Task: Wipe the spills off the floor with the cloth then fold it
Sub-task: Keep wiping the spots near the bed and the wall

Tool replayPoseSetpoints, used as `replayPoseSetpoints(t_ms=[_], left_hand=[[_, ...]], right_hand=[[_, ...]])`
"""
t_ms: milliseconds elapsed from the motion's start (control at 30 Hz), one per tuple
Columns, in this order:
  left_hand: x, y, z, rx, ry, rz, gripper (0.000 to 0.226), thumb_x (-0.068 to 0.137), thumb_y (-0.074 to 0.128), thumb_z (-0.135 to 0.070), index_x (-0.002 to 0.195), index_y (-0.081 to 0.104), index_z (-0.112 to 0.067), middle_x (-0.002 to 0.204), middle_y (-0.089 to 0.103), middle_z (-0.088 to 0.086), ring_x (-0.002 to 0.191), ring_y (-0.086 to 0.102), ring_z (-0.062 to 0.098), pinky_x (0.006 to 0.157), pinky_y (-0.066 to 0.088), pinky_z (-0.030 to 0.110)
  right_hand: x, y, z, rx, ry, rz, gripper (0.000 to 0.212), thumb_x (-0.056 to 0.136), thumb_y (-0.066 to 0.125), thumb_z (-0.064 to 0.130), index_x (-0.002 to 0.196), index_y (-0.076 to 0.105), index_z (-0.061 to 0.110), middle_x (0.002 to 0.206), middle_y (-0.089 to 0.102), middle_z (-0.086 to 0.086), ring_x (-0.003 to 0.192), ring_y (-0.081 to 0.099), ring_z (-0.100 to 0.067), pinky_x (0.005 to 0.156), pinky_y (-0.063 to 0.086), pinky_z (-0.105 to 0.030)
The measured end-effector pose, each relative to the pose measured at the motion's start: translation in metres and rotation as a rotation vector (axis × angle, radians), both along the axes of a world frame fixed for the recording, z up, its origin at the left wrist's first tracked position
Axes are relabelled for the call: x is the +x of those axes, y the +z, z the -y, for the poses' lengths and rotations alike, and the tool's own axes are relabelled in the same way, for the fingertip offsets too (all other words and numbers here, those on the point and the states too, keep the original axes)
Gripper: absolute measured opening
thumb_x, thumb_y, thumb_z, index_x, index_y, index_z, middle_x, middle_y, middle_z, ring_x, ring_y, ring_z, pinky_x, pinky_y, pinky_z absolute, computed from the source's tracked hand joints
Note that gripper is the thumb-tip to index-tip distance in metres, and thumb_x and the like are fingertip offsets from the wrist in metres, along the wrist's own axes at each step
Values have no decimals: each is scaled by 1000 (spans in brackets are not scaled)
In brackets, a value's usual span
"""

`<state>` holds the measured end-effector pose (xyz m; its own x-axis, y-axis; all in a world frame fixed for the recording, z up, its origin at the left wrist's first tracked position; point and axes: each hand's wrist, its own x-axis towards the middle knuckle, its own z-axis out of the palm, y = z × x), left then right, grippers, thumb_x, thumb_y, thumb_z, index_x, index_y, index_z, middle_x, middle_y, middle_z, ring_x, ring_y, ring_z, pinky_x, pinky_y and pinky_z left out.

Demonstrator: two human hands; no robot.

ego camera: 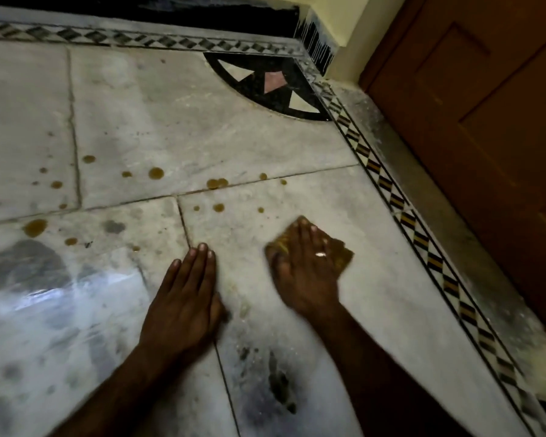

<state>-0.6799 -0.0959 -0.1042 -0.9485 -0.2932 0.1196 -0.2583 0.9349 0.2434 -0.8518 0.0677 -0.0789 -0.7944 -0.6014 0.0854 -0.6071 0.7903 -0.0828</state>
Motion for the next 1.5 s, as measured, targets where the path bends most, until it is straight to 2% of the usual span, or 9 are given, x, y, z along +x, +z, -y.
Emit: replayPoseSetpoints(t_ms=[233,400,600,700,867,967,1200,1333,1500], left_hand=[[-4,1,4,-3,29,1,65,96,31,-31,151,32,3,159,31,21,147,32,34,123,12,42],[-4,1,2,-16,34,18,66,99,28,-34,155,23,1,163,22,19,152,22,31,121,15,45],[-7,1,2,-5,25,-2,67,97,31,-33,153,28,2,162,25,20,150,26,33,120,19,47],[-6,1,3,2,44,-9,65,98,30,-33,153,28,1,163,25,18,150,27,31,121,19,46],[-19,7,-8,64,206,22,65,101,20,-39,152,31,1,162,26,16,150,26,28,122,17,43],[-25,11,-14,62,256,29,65,97,28,-34,153,28,0,163,25,16,150,27,29,122,20,49],[-25,12,-17,55,275,-5,64,97,32,-31,151,32,4,161,27,21,150,28,32,119,28,53],[-26,12,-14,56,286,17,64,97,34,-32,151,32,3,161,28,21,150,27,33,118,29,53],[-26,18,-13,61,267,83,65,98,32,-35,153,29,0,164,22,17,152,22,30,119,29,52]], right_hand=[[90,10,-63,69,480,25,69,99,46,42,160,27,17,169,21,-5,156,17,-22,126,17,-46],[13,4,-129,57,151,-10,63,102,37,40,156,33,8,166,25,-13,152,29,-32,121,24,-51],[-48,-3,-11,12,29,15,69,99,31,41,156,30,3,163,29,-19,150,31,-37,124,22,-49],[-14,-3,16,-26,213,-52,67,98,40,41,156,34,7,164,31,-15,152,29,-32,123,24,-49],[38,10,-76,96,609,0,68,101,40,49,160,28,17,167,26,-6,155,23,-24,121,29,-51],[-14,7,-107,75,398,2,63,104,36,45,154,38,9,164,32,-11,151,31,-31,111,39,-60],[-99,-5,13,98,200,27,71,99,37,39,156,26,-2,165,25,-21,154,22,-36,122,24,-54],[-67,-1,40,34,456,-17,70,96,45,40,154,37,1,162,33,-19,151,31,-34,120,29,-54],[-33,9,-31,129,831,49,73,101,42,49,160,24,11,169,19,-9,157,15,-25,124,22,-52]])
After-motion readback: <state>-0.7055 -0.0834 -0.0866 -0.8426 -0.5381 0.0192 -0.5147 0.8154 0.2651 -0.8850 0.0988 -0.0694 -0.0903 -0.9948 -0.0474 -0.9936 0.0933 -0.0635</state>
